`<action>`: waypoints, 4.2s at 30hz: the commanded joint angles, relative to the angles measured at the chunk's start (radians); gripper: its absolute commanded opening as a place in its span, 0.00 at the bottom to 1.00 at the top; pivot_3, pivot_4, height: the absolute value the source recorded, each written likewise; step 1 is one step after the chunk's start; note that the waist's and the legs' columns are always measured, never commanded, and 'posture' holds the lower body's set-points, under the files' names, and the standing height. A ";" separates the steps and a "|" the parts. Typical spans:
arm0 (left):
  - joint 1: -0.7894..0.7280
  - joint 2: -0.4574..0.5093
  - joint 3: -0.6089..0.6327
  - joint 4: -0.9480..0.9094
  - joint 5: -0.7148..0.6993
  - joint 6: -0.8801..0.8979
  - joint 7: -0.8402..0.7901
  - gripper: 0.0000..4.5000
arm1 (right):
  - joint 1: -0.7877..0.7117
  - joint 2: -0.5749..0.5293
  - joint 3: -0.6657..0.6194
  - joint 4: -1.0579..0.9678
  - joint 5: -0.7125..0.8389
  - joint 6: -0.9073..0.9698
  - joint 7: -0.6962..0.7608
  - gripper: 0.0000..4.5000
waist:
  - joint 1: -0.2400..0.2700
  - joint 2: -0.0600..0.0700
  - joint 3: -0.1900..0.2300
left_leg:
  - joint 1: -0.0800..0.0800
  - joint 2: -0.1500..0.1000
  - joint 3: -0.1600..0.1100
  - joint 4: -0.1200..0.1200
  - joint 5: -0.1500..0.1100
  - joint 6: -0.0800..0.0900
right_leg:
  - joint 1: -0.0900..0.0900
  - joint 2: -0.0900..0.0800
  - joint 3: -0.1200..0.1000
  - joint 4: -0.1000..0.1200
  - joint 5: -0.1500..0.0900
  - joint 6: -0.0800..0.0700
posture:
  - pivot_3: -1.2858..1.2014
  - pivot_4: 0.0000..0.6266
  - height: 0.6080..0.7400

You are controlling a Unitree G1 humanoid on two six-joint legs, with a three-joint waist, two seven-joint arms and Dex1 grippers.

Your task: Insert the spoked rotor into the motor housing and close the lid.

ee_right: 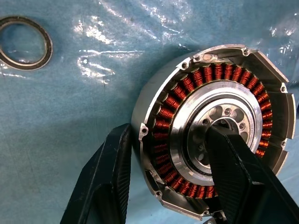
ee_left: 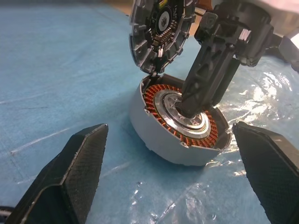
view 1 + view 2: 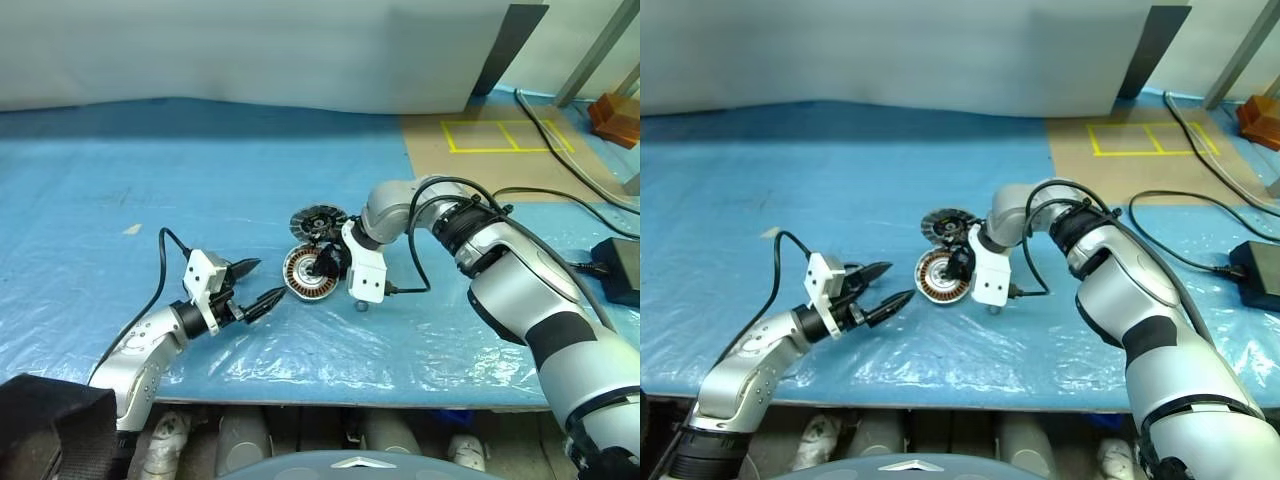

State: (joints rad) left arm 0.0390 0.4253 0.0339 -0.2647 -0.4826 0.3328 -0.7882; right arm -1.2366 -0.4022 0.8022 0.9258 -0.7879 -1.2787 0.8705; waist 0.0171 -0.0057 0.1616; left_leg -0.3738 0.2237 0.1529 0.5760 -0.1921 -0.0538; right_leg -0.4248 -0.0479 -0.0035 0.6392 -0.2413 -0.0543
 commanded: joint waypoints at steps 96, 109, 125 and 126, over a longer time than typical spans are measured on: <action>-0.097 0.152 -0.061 0.113 -0.008 -0.018 -0.302 1.00 | 1.257 -0.237 -0.599 -1.163 0.919 1.452 -0.112 0.00 | 0.051 -0.009 -0.004 | 0.025 -0.010 0.000 -0.027 0.000 -0.001 | 0.027 -0.005 0.003 -0.032 0.002 0.010 | 0.52 0.24 1.00; -0.089 0.143 -0.063 0.094 -0.008 -0.007 -0.286 1.00 | 1.179 -0.216 -0.631 -1.234 0.979 1.676 -0.116 0.23 | 0.052 -0.007 -0.003 | 0.022 -0.012 0.000 -0.030 0.002 -0.005 | 0.022 -0.005 0.003 -0.033 0.002 0.010 | 0.52 0.24 1.00; -0.120 0.134 -0.077 0.111 -0.002 -0.001 -0.278 1.00 | 1.136 -0.201 -0.645 -1.327 0.968 1.773 -0.169 0.45 | 0.051 -0.007 -0.003 | 0.023 -0.012 0.000 -0.030 0.002 -0.005 | 0.022 -0.006 0.003 -0.032 0.002 0.010 | 0.52 0.24 1.00; -0.120 0.136 -0.077 0.107 -0.004 0.002 -0.276 1.00 | 1.142 -0.206 -0.627 -1.324 0.948 1.760 -0.169 0.45 | 0.052 -0.007 -0.003 | 0.023 -0.012 0.000 -0.030 0.002 -0.005 | 0.022 -0.005 0.003 -0.032 0.002 0.010 | 0.52 0.24 1.00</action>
State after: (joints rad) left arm -0.0756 0.5583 -0.0474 -0.1319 -0.4819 0.3314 -1.0657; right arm -0.0972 -0.6047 0.1713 -0.3694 0.1750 0.5034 0.7046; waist 0.0688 -0.0124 0.1587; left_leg -0.3512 0.2115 0.1532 0.5463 -0.1898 -0.0591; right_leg -0.4023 -0.0534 -0.0004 0.6070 -0.2395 -0.0443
